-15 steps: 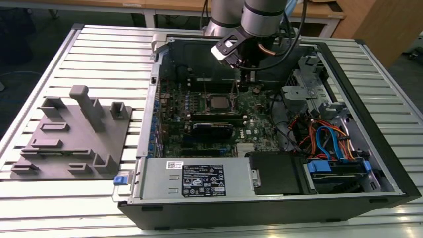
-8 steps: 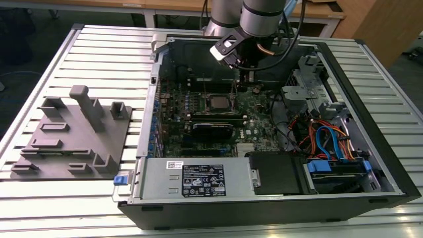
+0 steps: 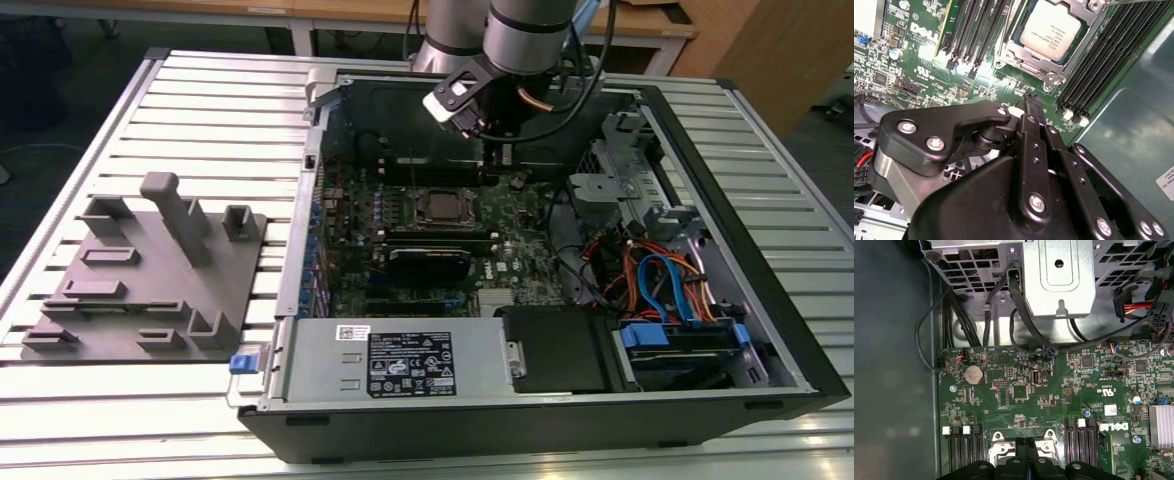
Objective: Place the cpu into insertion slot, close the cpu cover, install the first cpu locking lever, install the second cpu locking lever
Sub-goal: 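Close the cpu cover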
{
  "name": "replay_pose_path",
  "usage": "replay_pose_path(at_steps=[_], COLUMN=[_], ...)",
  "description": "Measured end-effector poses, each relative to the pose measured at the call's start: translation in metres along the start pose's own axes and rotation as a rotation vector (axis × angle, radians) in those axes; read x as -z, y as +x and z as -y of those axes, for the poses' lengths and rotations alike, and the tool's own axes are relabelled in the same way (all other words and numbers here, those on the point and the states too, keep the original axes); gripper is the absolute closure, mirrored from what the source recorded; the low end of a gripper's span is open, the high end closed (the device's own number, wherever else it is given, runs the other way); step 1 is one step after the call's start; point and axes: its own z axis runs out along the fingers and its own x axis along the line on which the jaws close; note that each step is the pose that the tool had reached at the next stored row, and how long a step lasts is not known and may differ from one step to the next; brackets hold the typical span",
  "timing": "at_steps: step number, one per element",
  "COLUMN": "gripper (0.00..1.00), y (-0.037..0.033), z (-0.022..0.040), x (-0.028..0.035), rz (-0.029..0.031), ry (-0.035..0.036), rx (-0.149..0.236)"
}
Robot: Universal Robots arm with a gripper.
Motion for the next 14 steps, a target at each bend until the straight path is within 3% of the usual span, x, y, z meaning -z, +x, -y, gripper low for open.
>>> replay_pose_path(at_steps=[5,12,14], gripper=[0.90,0.90,0.90], y=[-0.0003,-0.0016,-0.0016], z=[0.0034,0.0197,0.0210], x=[-0.0038,-0.0081,-0.0083], rz=[-0.0001,0.0002,0.0001], ry=[-0.0001,0.0000,0.0001], rx=[0.000,0.001,0.002])
